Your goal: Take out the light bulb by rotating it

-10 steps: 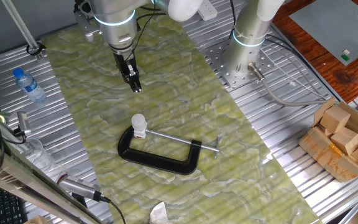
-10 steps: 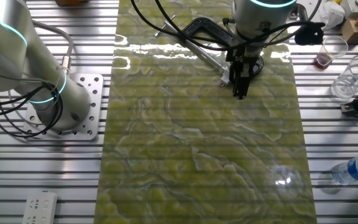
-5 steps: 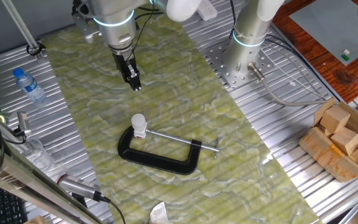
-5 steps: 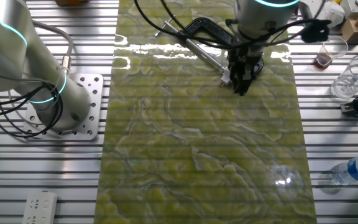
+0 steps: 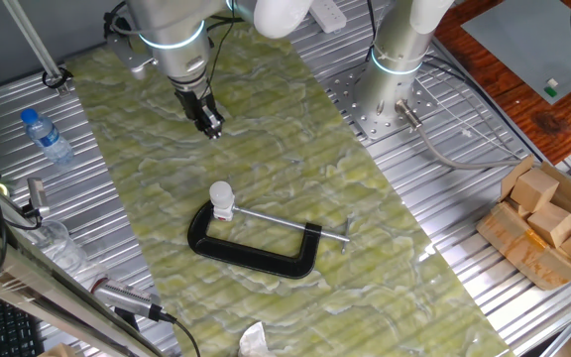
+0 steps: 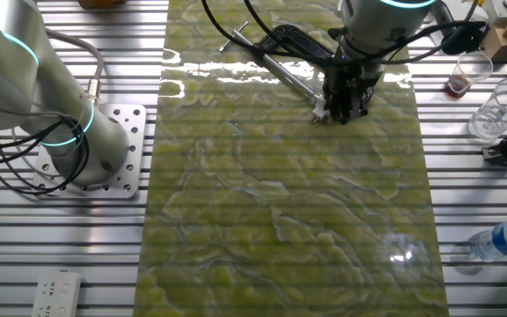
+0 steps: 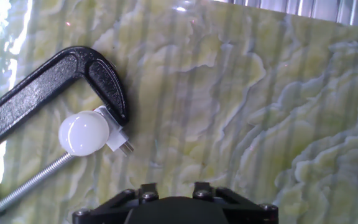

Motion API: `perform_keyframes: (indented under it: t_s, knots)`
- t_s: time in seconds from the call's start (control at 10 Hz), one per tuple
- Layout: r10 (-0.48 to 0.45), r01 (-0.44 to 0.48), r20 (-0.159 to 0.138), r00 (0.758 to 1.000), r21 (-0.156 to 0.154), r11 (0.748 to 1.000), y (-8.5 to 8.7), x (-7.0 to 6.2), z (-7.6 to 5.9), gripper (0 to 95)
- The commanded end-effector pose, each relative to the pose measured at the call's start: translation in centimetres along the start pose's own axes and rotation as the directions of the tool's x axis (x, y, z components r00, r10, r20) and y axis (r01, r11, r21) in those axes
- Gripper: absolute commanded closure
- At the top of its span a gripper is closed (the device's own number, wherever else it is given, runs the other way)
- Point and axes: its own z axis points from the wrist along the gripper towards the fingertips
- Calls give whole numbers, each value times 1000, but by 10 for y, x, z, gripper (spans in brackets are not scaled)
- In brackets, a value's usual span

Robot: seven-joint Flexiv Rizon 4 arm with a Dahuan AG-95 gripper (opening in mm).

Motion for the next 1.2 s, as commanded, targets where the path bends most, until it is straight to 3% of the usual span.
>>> perform_keyframes:
  t_s: [0.1,0.6,0.8,1.0,1.2]
  knots:
    - [-5,5,7,1000,3,1000,0,-1,0,950]
    - [-91,91,6,996,-1,996,1,-6,1,950]
    - [-134,134,-18,991,-11,991,2,-12,1,950]
    - [-136,136,-30,990,-16,991,2,-11,1,950]
    - [-122,121,-22,992,-20,992,2,-11,1,950]
